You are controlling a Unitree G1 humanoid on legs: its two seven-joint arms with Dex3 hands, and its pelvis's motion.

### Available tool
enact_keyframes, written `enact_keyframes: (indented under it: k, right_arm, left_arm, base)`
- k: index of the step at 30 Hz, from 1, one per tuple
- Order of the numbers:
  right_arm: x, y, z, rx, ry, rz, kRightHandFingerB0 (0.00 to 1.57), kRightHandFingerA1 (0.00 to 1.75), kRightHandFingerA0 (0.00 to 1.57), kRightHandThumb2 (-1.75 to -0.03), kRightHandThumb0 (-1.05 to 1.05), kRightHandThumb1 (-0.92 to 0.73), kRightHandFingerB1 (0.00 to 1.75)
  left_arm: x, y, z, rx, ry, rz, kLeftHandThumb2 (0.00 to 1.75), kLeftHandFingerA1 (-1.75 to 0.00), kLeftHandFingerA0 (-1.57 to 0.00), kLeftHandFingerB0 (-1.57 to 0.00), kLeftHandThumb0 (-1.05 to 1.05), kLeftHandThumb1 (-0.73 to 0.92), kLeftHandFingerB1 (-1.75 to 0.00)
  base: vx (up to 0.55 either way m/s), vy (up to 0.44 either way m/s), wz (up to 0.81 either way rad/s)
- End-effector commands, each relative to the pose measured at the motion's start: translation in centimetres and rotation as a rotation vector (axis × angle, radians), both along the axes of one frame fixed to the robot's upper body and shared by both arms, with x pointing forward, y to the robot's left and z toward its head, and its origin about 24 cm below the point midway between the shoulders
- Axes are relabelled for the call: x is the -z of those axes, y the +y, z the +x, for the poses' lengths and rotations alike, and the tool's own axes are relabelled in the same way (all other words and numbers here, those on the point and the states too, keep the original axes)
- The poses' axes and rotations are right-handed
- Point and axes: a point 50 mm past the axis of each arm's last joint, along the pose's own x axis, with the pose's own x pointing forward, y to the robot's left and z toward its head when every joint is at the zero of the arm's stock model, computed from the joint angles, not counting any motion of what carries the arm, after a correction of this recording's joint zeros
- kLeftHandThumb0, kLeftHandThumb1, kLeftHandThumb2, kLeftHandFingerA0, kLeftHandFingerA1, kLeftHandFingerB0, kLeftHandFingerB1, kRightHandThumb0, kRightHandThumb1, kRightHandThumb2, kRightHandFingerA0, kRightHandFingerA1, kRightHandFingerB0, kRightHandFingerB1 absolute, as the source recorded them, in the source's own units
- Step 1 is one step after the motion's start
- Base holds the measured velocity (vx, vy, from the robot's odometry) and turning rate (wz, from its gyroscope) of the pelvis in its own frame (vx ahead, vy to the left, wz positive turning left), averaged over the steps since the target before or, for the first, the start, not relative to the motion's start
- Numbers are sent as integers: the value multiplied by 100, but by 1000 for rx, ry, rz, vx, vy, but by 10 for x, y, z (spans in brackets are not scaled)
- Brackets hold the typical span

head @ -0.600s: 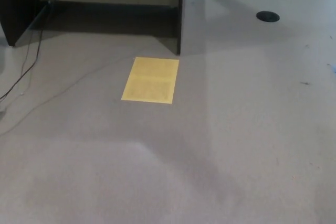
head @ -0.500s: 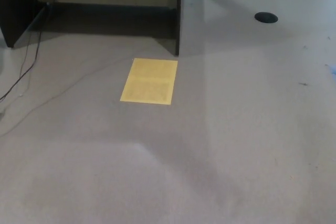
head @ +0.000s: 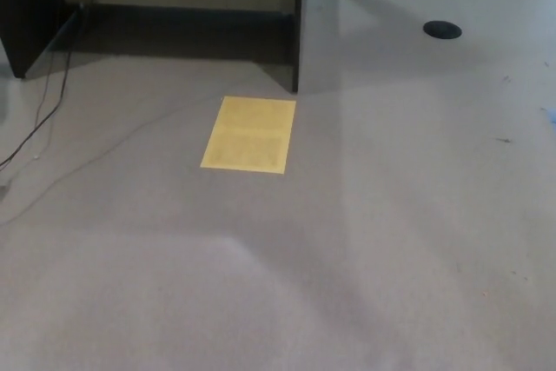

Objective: A person is holding a toilet paper roll and the robot extends its left hand to grab the roll by inserting its thumb into the gap in the middle and brings its hand down by its side. Then it extends its arm again to hand the toilet paper roll back to the person.

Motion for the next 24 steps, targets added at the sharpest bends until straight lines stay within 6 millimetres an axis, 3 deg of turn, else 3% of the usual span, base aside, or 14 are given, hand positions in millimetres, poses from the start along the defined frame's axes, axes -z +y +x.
enact_keyframes:
  k: [1,3,4,6,7,8,11,14,15,17,18,20,22,24]
  right_arm:
    - [-2,-7,-2,6,-18,-18,39,66,62,-81,-40,-52,52]
    - [2,-6,-13,-2,0,-21,39,65,60,-82,-41,-52,52]
    - [3,-6,-16,3,4,-15,45,53,64,-58,-33,-65,40]
    - [3,-3,-13,22,-1,5,45,57,65,-58,-33,-65,40]
    - [2,-1,-8,37,-16,26,38,65,60,-81,-38,-51,51]
    - [2,-1,-7,38,-18,28,38,65,60,-81,-38,-51,51]
    - [-5,3,11,11,-43,7,41,68,65,-83,-43,-52,52]
    - [-9,2,19,6,-64,6,41,66,63,-81,-40,-51,52]
    - [-9,2,19,7,-65,9,47,60,68,-58,-33,-63,41]
    - [-9,2,18,0,-60,6,47,59,69,-58,-33,-64,40]
    - [-11,0,20,6,-65,8,47,58,70,-58,-32,-64,40]
    - [-13,-1,24,11,-75,8,48,58,69,-58,-33,-63,40]
    - [-12,-2,23,14,-65,-2,48,56,68,-58,-34,-63,40]
    - [-12,-2,23,12,-67,6,48,53,66,-58,-34,-63,40]
  left_arm:
    - [-5,-1,4,-32,-90,-32,54,-36,-37,-30,-17,49,-31]
    - [-9,-3,-4,-41,-145,-56,58,-37,-31,-28,-26,46,-33]
    - [-12,-5,-3,-42,-180,-76,58,-37,-31,-28,-30,43,-34]
    - [-27,-9,11,-23,-294,-120,60,-37,-30,-28,-35,44,-35]
    - [-42,-13,23,15,-370,-135,60,-38,-27,-26,-34,44,-34]
    - [-43,-14,24,19,-376,-138,60,-38,-27,-26,-34,44,-34]
    - [-103,-35,71,158,-658,-158,54,-35,-31,-27,-35,45,-30]
    - [-144,-55,93,295,-811,-177,61,-41,-28,-24,-37,40,-35]
    - [-154,-61,96,330,-838,-184,61,-41,-28,-22,-38,40,-35]
    - [-173,-71,101,402,-885,-182,61,-41,-26,-20,-40,40,-34]
    - [-192,-83,109,471,-945,-179,86,-52,-13,-10,-19,32,-51]
    - [-209,-92,115,527,-994,-152,86,-52,-13,-9,-21,30,-50]
    - [-237,-115,117,639,-1065,-167,85,-51,-11,-8,-22,29,-50]
    - [-247,-127,119,704,-1090,-176,84,-51,-9,-7,-24,27,-49]
  base:
    - [0,0,0]
    - [0,0,0]
    - [0,0,0]
    - [0,0,0]
    - [0,0,0]
    - [0,0,0]
    - [0,0,0]
    - [0,0,0]
    - [0,0,0]
    - [0,0,0]
    - [0,0,0]
    - [0,0,0]
    - [0,0,0]
    - [0,0,0]
